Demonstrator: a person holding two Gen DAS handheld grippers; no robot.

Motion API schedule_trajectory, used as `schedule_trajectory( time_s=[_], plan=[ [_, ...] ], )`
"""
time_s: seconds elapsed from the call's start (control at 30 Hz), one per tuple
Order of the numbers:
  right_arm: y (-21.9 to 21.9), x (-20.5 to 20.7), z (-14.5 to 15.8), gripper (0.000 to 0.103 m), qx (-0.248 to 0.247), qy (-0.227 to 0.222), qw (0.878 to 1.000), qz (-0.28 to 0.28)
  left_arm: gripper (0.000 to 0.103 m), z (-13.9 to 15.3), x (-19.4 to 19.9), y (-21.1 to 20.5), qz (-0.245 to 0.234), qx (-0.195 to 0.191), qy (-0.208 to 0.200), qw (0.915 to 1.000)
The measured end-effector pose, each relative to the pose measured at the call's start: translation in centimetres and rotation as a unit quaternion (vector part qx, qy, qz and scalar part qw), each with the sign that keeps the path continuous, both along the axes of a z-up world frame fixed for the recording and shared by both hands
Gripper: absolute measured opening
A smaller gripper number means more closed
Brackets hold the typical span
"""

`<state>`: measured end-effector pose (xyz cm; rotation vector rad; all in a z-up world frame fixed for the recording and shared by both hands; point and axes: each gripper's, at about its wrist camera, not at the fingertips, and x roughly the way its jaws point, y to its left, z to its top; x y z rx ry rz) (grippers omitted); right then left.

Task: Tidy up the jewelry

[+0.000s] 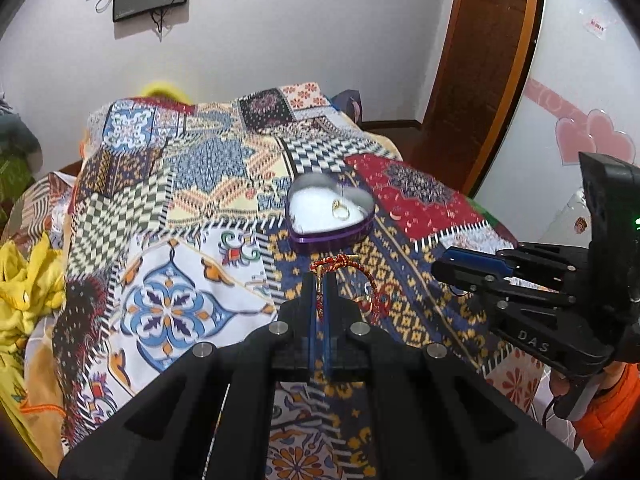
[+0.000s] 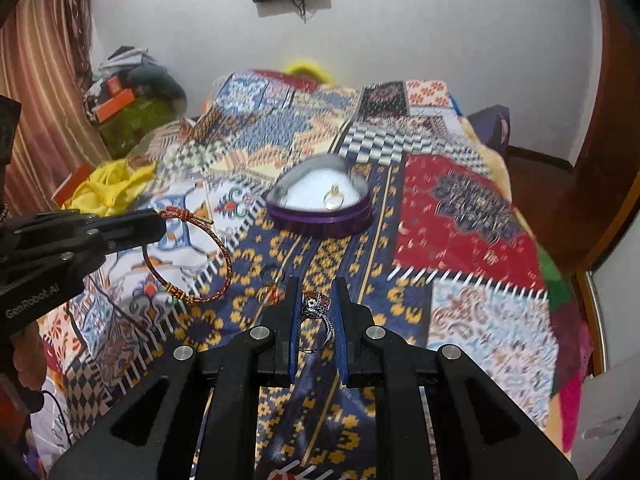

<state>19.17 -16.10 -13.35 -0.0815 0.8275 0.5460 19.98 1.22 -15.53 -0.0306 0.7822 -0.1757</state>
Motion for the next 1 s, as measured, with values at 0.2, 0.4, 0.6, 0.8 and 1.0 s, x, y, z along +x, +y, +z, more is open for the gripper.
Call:
schedule_trajectory(
  time_s=[0.2, 0.4, 0.6, 0.8, 1.0],
  plan=[
    [0.0, 0.9, 1.7, 0.013, 0.012, -0.025, 1.0, -0.007, 0.001, 1.4, 1.0, -0.1, 0.003, 0.002, -0.02, 0.9998],
    [0.2, 2.3, 2.8, 0.013, 0.026, -0.042, 0.999, -0.012, 0.001, 2.5, 2.4, 0.0, 0.006, 0.009, -0.04, 0.9991],
    [0.7, 3.8, 3.2, 0.013, 0.033, -0.055, 0.998, -0.012, 0.001, 2.8, 4.5, 0.5, 0.015, 0.006, -0.046, 0.9988],
    [1.3, 5.1, 3.1, 0.013, 0.037, -0.056, 0.998, -0.01, 0.001, 1.9, 7.0, 1.2, 0.019, -0.002, -0.035, 0.9992],
    [2.1, 6.4, 2.3, 0.013, 0.032, -0.05, 0.998, -0.004, 0.001, 0.6, 9.1, 1.4, 0.02, -0.011, -0.018, 0.9996]
  ],
)
